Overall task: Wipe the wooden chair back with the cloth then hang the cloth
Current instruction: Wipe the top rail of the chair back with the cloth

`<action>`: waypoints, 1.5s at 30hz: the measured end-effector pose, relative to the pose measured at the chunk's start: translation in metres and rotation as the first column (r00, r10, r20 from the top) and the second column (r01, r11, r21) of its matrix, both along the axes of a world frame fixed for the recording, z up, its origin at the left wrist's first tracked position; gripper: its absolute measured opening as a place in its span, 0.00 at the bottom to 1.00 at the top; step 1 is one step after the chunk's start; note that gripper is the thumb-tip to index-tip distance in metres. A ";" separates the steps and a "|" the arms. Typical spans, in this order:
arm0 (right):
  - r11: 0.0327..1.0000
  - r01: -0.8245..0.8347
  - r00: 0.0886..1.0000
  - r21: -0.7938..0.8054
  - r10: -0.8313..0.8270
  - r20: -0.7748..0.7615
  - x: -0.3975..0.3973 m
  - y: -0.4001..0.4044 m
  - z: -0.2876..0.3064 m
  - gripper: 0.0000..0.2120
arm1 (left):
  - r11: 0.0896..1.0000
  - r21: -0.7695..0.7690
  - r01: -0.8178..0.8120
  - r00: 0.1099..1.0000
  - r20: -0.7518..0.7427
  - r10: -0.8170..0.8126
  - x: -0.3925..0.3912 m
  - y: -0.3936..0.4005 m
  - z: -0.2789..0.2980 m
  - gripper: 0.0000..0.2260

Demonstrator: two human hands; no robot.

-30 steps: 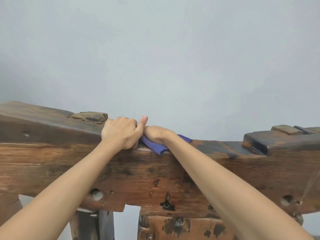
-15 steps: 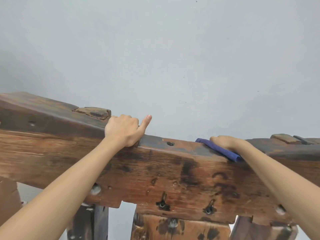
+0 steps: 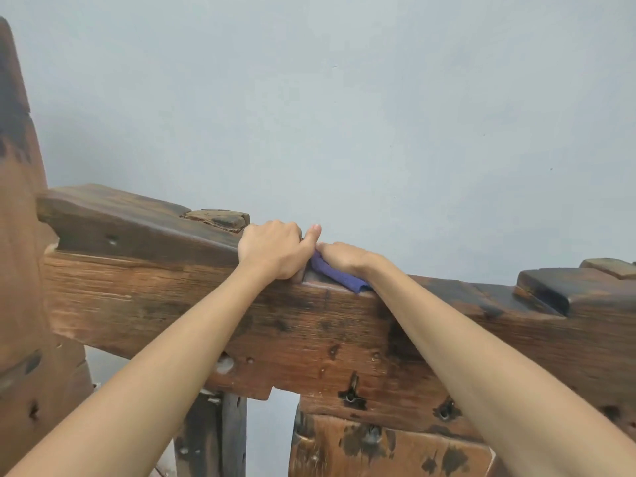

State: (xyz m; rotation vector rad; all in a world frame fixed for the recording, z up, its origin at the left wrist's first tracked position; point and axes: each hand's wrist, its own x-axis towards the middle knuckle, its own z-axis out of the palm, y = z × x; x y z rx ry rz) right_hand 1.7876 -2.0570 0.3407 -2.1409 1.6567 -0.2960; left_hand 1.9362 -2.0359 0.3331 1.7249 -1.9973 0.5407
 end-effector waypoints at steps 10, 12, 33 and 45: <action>0.577 -0.018 0.914 -0.816 -0.322 -0.248 -0.170 0.119 -0.071 0.27 | 0.992 0.114 -0.054 0.998 0.023 0.051 -0.002 0.009 0.006 0.24; 0.474 0.051 0.897 -0.879 -0.409 -0.169 -0.217 0.125 -0.090 0.28 | 0.991 0.117 -0.067 0.998 0.019 0.066 -0.003 0.010 0.007 0.24; 0.290 0.011 0.992 -0.957 -0.123 -0.026 0.034 0.086 -0.202 0.30 | 0.999 0.010 -0.042 0.999 0.023 0.042 -0.002 0.007 0.001 0.30; 0.524 -0.101 0.869 -0.846 -0.367 -0.331 -0.309 0.139 -0.212 0.23 | 0.993 0.030 -0.111 0.989 0.104 0.108 -0.003 0.006 0.000 0.23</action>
